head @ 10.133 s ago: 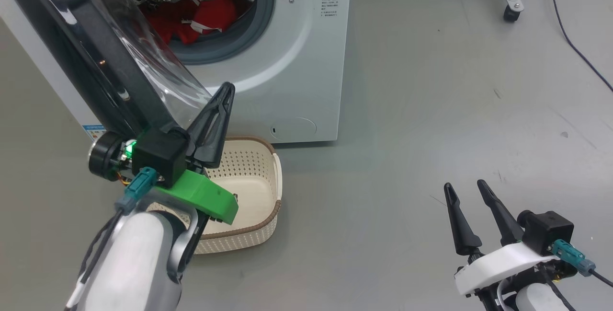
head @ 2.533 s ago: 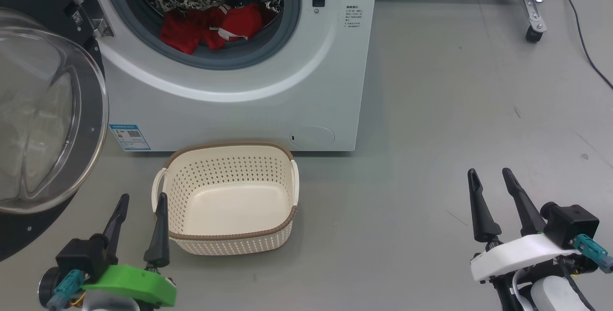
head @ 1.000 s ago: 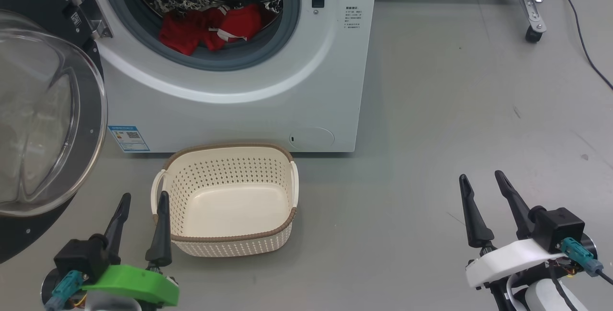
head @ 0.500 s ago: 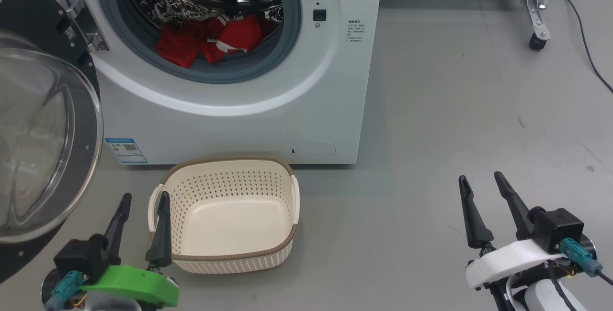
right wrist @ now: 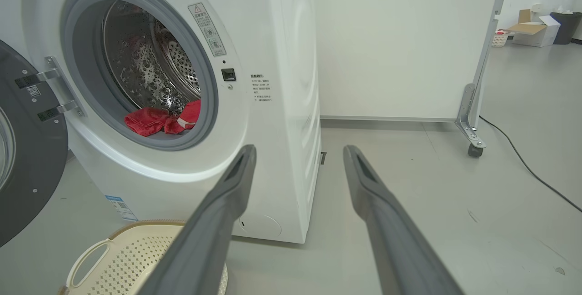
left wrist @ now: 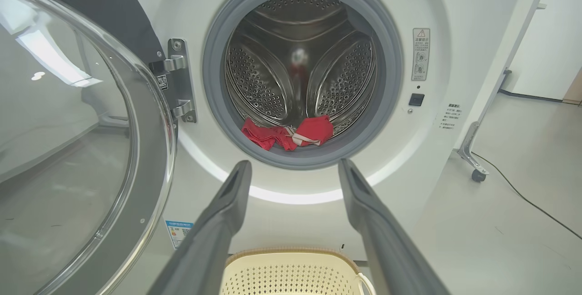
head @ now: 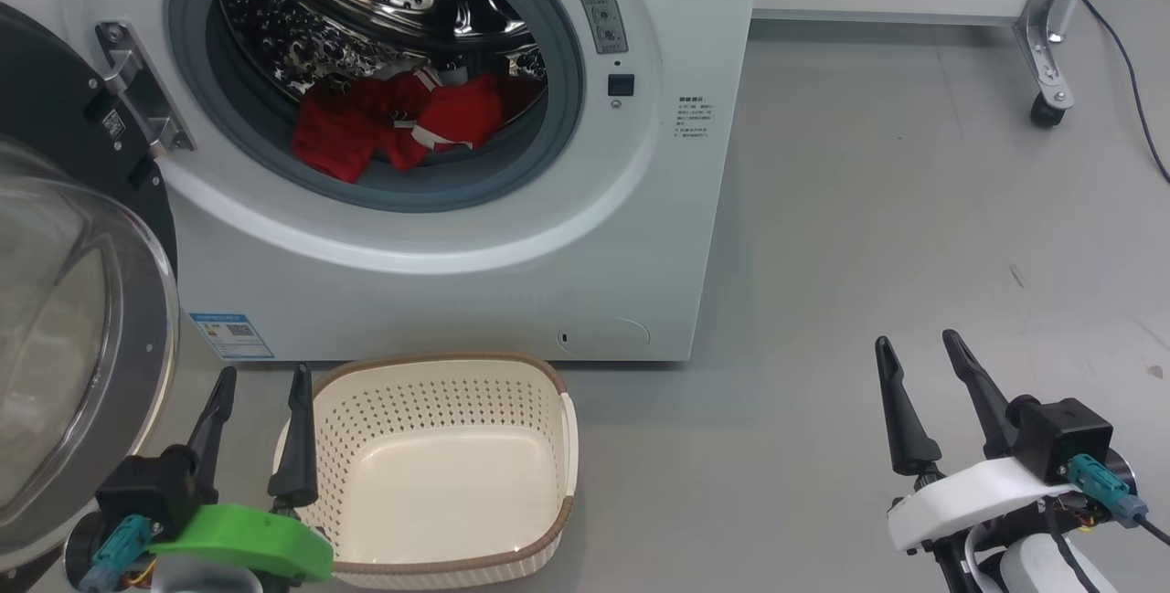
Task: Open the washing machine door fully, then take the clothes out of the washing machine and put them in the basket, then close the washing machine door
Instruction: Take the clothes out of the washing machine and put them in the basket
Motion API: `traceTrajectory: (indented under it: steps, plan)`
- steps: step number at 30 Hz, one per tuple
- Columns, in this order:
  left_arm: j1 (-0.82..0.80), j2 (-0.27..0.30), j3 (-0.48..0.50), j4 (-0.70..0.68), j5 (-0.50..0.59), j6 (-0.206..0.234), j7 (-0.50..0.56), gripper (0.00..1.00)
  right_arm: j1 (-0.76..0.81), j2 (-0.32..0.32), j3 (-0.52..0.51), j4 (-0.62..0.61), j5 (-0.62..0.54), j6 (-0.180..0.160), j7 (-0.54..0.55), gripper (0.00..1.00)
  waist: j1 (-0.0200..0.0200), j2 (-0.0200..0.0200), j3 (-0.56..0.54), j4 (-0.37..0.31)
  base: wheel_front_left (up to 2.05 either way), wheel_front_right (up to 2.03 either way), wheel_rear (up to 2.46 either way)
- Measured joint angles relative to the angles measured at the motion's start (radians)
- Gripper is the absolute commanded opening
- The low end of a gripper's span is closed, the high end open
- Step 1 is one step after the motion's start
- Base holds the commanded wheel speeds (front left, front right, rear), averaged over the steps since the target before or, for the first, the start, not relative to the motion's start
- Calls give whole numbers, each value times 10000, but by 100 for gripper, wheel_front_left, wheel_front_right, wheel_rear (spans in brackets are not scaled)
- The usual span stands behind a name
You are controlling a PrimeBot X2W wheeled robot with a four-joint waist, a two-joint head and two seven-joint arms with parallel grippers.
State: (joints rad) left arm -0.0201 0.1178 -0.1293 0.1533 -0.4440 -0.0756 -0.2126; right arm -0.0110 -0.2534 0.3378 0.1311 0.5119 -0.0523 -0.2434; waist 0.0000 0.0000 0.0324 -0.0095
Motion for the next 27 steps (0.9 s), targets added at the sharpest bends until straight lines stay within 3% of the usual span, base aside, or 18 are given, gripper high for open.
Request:
traceTrajectory:
  steps: [14, 27]
  plan:
    - [0, -4, -58, 6, 56, 0, -13, 100, -1, 27, -25, 88, 12, 71, -2, 100, 0, 0, -89, 11, 97, -97, 0]
    - [10, -8, -245, 90, 58, 0, -13, 100, -1, 65, -40, 161, 56, 100, -10, 100, 0, 0, -260, 31, 42, -42, 0]
